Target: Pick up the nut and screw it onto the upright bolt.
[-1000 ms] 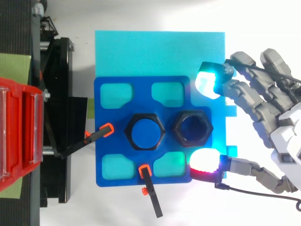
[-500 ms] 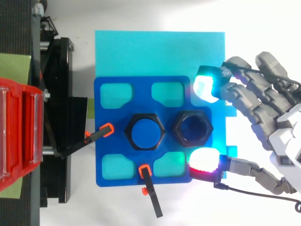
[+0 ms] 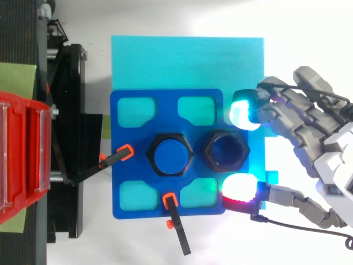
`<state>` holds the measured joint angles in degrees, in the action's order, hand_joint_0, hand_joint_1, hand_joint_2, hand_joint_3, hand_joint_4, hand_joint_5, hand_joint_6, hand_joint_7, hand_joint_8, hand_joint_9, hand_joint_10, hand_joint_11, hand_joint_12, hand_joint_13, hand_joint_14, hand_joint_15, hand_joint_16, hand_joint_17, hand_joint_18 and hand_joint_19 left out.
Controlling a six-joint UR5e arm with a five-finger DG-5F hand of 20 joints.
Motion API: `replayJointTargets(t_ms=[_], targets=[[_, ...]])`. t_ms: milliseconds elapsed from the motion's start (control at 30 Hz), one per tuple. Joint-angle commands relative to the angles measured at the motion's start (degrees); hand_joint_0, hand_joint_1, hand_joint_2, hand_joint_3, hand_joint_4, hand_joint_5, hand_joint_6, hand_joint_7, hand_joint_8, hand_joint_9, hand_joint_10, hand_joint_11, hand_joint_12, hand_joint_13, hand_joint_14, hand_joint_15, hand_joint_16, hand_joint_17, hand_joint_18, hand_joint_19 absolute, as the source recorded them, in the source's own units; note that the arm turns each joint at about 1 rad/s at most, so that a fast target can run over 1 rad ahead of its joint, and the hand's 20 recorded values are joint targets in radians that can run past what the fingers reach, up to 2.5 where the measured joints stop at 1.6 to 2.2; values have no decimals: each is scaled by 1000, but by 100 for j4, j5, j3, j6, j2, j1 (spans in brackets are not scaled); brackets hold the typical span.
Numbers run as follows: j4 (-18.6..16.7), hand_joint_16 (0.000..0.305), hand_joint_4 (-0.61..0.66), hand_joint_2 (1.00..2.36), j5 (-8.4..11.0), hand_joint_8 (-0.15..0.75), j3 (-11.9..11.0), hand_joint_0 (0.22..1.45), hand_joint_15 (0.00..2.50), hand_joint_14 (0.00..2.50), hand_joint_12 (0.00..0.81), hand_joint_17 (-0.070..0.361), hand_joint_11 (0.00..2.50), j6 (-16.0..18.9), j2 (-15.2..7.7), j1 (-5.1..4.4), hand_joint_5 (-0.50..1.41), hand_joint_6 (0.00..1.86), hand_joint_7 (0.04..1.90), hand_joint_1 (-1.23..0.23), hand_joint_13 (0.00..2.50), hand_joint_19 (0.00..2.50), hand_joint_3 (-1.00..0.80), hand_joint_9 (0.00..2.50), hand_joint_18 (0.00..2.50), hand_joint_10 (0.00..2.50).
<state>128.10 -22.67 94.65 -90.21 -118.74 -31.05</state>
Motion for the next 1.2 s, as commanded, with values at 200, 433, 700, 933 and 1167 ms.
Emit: replayJointTargets(t_ms=[200, 433, 700, 933, 1167], targets=[[110, 44, 315, 1000, -211, 321, 1, 518, 0, 0, 361, 98, 62, 38, 0, 55, -147, 623, 1164, -732, 539, 0, -500, 670, 287, 2], [84, 44, 312, 1000, -290, 321, 1, 519, 0, 0, 361, 99, 62, 12, -9, 55, -148, 631, 1152, -734, 537, 0, -500, 668, 289, 2], [84, 44, 316, 1000, -290, 321, 1, 518, 0, 0, 361, 99, 62, 21, -9, 64, -147, 638, 1145, -735, 538, 0, -500, 667, 290, 0], [75, 44, 314, 1000, -325, 324, 1, 519, 0, 0, 360, 99, 56, 47, -9, 64, -148, 644, 1137, -734, 542, 0, -500, 669, 296, 2], [84, 44, 309, 1000, -325, 323, 1, 520, 0, 0, 360, 99, 51, 91, -9, 64, -149, 652, 1122, -732, 543, 0, -500, 669, 299, 0]])
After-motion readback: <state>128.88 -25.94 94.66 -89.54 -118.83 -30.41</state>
